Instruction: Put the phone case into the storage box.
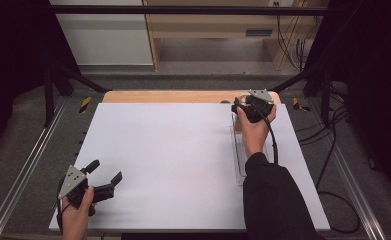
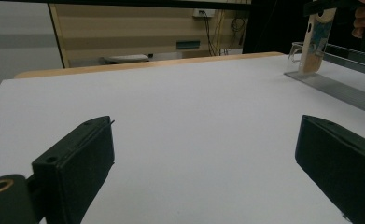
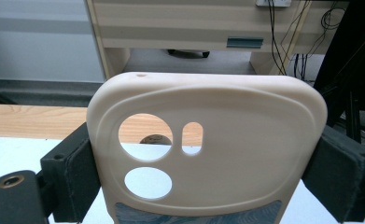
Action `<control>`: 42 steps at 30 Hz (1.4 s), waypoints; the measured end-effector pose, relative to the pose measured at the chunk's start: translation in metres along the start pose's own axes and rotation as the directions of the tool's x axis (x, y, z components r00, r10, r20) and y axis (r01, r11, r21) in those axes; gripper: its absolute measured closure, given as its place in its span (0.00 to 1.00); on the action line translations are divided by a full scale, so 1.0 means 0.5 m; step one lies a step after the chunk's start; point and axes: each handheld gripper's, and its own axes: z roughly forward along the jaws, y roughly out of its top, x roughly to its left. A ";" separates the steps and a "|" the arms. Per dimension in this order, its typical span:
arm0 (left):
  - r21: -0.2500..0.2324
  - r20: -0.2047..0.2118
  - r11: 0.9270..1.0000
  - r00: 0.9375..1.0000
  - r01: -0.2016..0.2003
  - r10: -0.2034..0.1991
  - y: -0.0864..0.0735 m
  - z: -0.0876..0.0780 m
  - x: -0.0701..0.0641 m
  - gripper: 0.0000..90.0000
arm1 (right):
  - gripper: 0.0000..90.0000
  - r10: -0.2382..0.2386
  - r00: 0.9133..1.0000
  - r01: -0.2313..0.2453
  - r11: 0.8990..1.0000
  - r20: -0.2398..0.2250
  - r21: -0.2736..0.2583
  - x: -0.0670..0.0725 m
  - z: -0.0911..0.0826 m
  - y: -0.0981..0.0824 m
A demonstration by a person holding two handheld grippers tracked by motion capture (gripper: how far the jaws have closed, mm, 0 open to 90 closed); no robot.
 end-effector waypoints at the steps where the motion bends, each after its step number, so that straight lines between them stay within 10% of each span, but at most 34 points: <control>1: -0.003 0.001 1.000 1.000 0.002 -0.002 0.000 0.000 0.000 0.05 | 0.12 -0.006 1.000 0.006 1.000 0.001 -0.001 0.001 0.000 0.000; 42: 0.006 0.019 1.000 1.000 -0.008 0.008 0.000 0.005 -0.008 0.04 | 0.11 -0.036 0.999 0.036 0.999 -0.015 0.018 -0.001 0.002 -0.004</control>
